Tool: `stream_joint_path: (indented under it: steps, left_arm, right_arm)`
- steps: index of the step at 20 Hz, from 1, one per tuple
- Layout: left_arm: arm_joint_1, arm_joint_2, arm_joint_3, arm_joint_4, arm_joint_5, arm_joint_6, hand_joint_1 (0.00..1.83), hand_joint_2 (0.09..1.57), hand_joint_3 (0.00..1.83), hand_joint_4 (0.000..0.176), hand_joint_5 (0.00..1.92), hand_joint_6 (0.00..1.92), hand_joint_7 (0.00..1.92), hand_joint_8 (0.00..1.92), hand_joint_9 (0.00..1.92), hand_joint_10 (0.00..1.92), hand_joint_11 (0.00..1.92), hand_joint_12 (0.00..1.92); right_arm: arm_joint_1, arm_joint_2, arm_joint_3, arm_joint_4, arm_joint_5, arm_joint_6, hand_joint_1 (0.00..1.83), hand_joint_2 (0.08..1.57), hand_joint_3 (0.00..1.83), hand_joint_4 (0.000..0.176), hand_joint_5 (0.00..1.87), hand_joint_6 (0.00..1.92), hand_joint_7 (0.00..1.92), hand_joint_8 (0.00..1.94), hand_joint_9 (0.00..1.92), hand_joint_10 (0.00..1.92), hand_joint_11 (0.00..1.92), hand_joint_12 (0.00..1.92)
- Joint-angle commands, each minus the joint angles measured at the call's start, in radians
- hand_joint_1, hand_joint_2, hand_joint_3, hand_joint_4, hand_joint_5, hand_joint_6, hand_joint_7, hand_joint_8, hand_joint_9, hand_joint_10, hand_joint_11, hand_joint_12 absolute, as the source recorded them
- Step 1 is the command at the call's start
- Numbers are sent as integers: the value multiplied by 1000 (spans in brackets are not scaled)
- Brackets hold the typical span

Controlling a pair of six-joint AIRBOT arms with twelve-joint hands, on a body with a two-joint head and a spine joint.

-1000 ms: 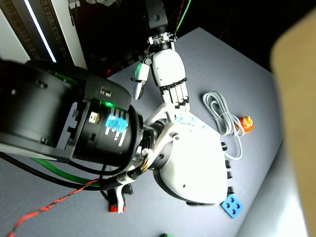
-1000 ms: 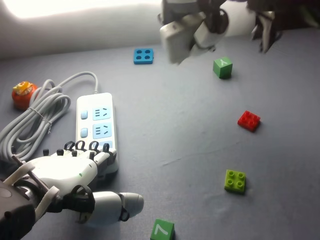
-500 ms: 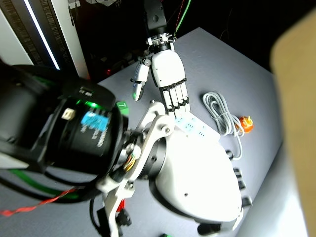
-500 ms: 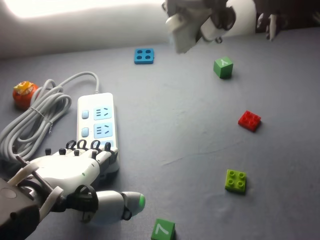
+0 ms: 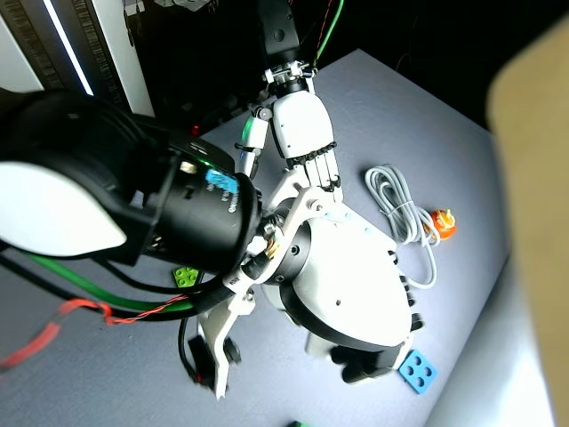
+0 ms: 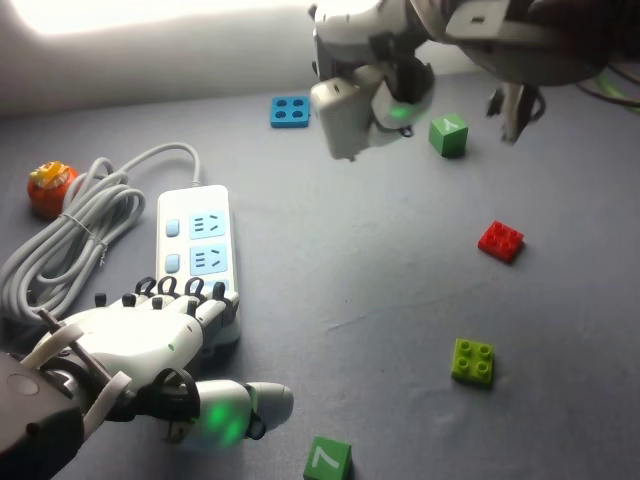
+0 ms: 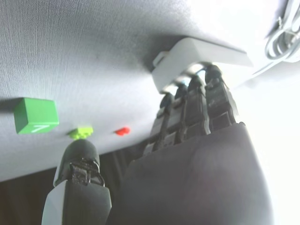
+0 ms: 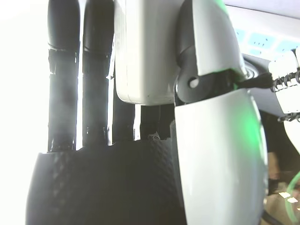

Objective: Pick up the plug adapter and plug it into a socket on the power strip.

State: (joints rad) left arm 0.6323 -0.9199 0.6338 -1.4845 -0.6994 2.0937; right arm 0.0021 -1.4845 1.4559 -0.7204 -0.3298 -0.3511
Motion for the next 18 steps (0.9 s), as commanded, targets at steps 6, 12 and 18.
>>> stream_joint_path:
  steps: [6,12,18]
  left_arm:
    - [-3,-18,14,-3,27,2,0,1149,0,0,33,4,23,6,19,5,0,0]
    - [-3,-18,15,-3,35,10,0,1152,1,0,41,5,21,2,18,3,0,0]
    - [-7,-20,19,-3,39,10,0,1146,0,0,39,7,26,4,24,5,0,0]
  right_arm:
    - [11,-55,3,-324,-96,413,1387,1075,1,0,905,948,1117,728,1061,1008,894,955]
    - [-28,-153,68,-323,-105,490,1388,1071,1,0,943,930,1109,714,1060,1017,877,968]
    - [-30,-254,162,-323,-49,543,1387,1070,0,0,961,912,1106,710,1058,1018,867,979]
